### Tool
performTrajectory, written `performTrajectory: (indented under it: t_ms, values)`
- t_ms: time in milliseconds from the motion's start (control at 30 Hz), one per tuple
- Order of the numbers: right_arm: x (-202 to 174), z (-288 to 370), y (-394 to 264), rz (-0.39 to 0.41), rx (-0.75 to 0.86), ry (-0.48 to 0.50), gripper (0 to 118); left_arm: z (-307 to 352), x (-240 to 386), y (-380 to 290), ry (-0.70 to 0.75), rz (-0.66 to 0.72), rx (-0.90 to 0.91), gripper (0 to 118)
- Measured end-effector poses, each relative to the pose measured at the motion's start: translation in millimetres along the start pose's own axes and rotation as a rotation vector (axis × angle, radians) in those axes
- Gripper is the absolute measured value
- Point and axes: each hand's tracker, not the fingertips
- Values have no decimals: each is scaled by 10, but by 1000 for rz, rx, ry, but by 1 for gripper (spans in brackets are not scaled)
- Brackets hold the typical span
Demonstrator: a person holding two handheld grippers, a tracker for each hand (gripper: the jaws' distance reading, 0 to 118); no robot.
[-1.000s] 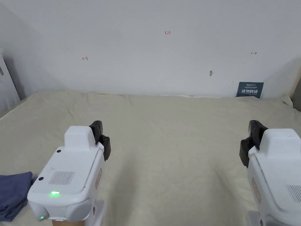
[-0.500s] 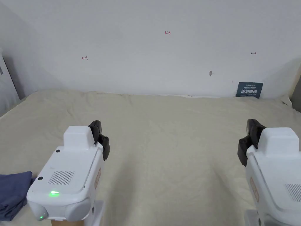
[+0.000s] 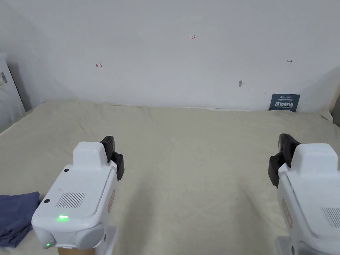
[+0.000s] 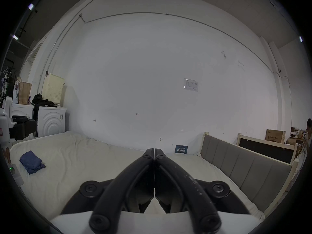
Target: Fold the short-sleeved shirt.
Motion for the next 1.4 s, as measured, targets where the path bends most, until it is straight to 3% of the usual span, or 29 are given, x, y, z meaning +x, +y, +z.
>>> performTrajectory:
  t_ms: [167, 267, 333, 400, 467, 533, 1400]
  values:
    - [-12, 0, -2, -2, -1, -3, 3, 6, -15, -3, 1, 0, -1, 2]
    - [-13, -1, -13, -10, -3, 0, 15, 6, -23, -5, -2, 1, -3, 19]
    - [-21, -3, -20, -10, -4, -3, 43, 1, -32, -3, -5, 12, -7, 55]
    - [-25, -11, -27, -14, -11, -1, 87, 2, -51, 3, -6, 28, -8, 86]
    - [-26, -20, -38, -26, -11, -1, 116, -1, -63, 7, -3, 41, -9, 106]
    - [-38, -17, -47, -32, -6, -17, 118, 3, -73, 10, -1, 46, -4, 118]
    - [-44, -43, -42, -53, -21, -9, 118, 22, -69, 6, 4, 35, 15, 118]
